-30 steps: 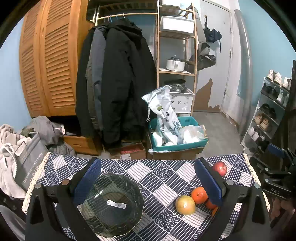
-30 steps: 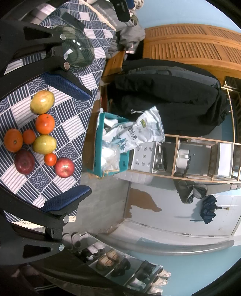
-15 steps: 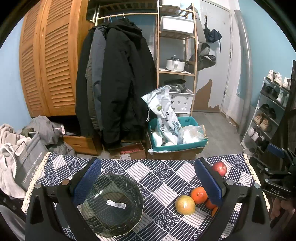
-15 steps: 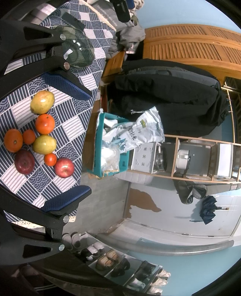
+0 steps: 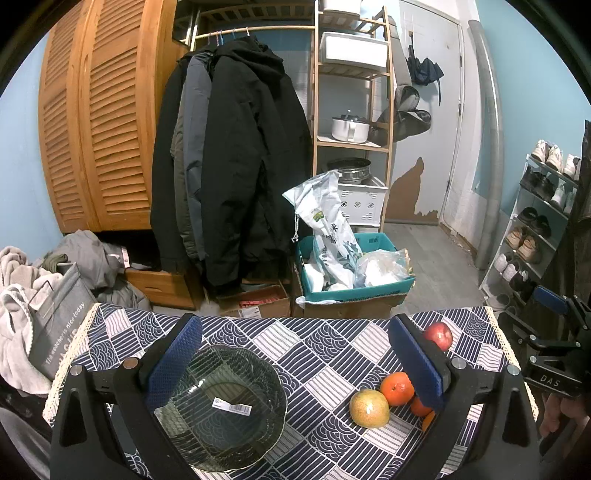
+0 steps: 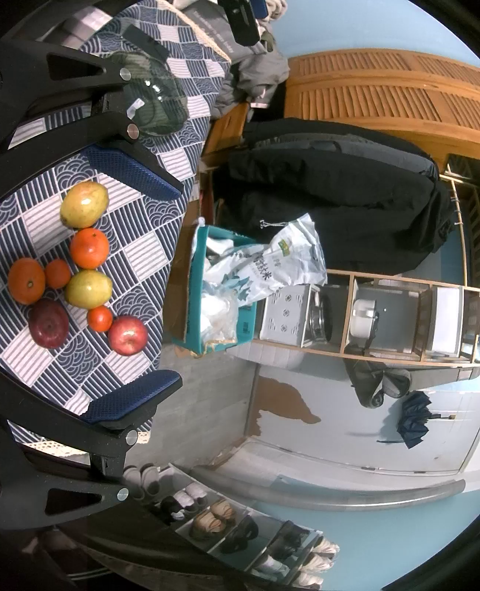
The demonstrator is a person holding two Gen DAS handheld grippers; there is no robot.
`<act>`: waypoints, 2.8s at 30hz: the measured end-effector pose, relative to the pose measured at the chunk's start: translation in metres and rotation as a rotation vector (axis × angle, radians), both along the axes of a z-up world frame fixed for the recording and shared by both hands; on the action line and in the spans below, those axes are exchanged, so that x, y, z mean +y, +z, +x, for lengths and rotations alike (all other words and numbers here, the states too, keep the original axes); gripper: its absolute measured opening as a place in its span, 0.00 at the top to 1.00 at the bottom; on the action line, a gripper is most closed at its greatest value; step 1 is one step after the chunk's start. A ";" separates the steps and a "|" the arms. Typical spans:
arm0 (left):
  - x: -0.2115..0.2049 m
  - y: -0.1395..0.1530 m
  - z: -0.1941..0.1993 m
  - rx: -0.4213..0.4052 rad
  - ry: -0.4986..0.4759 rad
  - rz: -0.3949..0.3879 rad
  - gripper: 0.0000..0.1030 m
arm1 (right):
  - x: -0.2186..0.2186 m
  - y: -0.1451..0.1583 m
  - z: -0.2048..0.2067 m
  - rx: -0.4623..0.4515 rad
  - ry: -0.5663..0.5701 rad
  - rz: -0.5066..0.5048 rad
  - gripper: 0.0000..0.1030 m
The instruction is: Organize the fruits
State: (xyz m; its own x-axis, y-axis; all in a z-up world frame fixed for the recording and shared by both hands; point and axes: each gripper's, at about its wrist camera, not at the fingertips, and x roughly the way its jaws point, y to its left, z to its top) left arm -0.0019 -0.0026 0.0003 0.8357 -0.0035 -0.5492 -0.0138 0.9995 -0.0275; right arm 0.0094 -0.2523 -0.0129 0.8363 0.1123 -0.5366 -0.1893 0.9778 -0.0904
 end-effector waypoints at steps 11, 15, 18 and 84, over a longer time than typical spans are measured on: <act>0.000 0.000 0.000 0.000 0.000 -0.001 0.01 | 0.000 0.000 -0.001 -0.001 -0.001 0.000 0.11; 0.000 0.000 0.000 0.000 0.000 0.000 0.01 | -0.001 0.000 -0.001 0.000 0.000 -0.001 0.11; 0.000 0.000 0.000 -0.001 0.000 -0.002 0.01 | -0.002 0.000 -0.001 0.000 -0.001 0.001 0.11; -0.091 -0.196 0.089 0.554 -0.191 0.010 0.03 | -0.079 -0.185 0.067 0.662 -0.167 -0.010 0.12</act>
State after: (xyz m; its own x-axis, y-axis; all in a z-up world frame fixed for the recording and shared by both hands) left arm 0.0868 -0.0937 -0.1958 0.4091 -0.1189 -0.9047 0.1569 0.9859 -0.0586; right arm 0.0766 -0.3308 -0.1981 0.3367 0.0031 -0.9416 -0.0544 0.9984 -0.0162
